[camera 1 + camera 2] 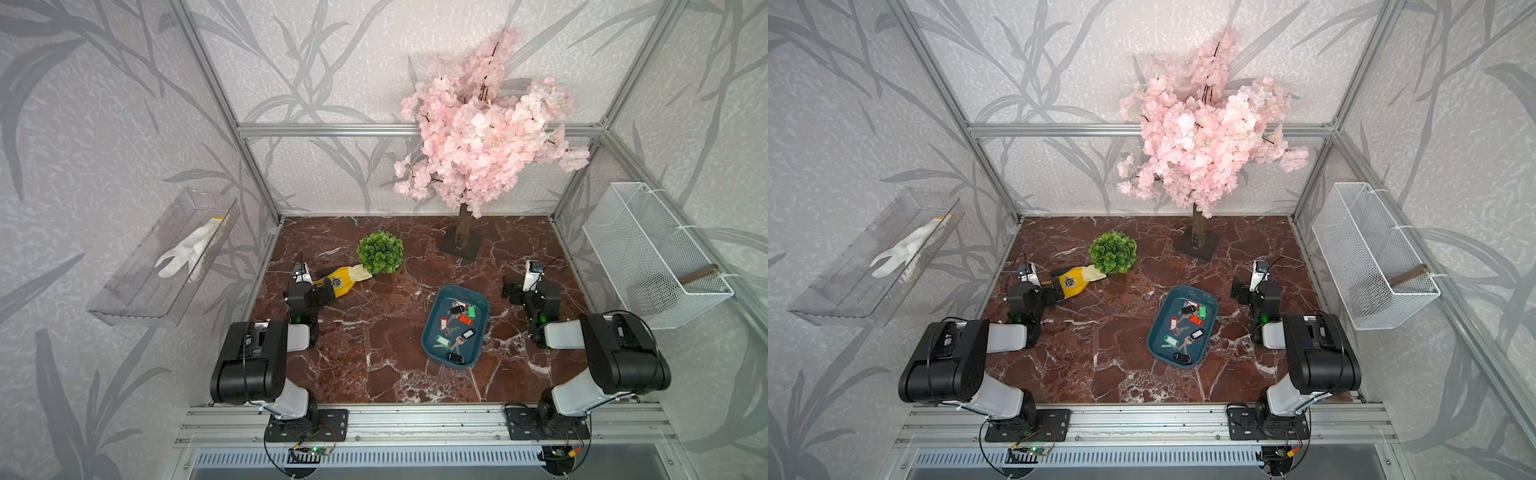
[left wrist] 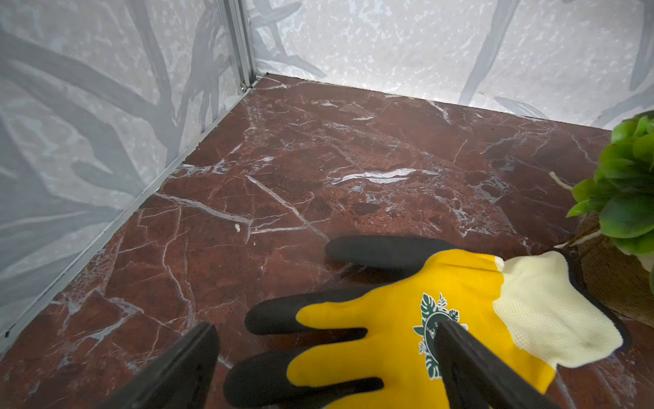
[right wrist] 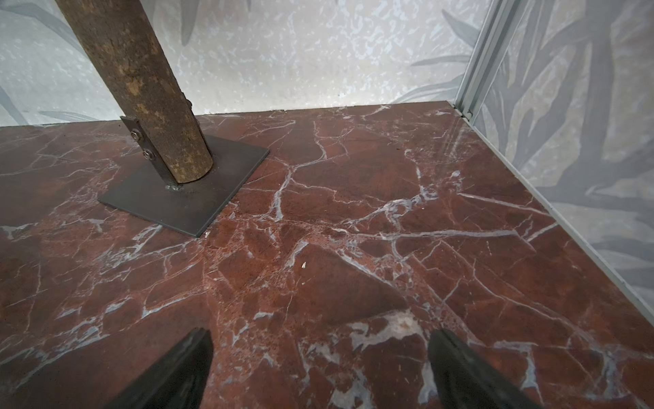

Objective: Take the keys out of the storage box
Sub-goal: Move the storage box to the center of the board.

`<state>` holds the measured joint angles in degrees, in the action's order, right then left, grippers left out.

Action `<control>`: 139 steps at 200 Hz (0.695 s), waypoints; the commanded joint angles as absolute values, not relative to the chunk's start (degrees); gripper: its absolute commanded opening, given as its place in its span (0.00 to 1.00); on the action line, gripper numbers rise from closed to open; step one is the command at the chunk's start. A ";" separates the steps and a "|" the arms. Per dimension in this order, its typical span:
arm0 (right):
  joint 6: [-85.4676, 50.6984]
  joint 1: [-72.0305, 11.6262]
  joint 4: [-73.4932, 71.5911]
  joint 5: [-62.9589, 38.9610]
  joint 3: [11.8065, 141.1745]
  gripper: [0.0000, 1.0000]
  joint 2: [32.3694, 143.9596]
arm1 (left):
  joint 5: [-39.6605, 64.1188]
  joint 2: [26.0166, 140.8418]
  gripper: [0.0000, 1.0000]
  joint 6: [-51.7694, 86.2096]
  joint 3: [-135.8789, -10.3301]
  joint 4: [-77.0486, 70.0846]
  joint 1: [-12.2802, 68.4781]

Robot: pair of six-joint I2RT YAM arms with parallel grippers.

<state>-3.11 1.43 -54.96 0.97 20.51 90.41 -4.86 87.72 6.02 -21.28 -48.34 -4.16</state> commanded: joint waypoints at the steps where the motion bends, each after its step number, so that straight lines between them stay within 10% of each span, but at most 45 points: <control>1: -2.72 1.23 -54.87 0.88 21.39 0.99 90.52 | -5.21 87.10 1.00 5.45 -22.40 -48.41 -4.00; 139: -4.80 1.23 -52.54 5.68 18.46 0.99 81.85 | -9.23 76.48 1.00 5.46 -24.04 -36.61 -2.40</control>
<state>-3.36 1.41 -54.83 1.76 19.86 89.10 -5.23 86.06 6.00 -21.28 -46.74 -4.08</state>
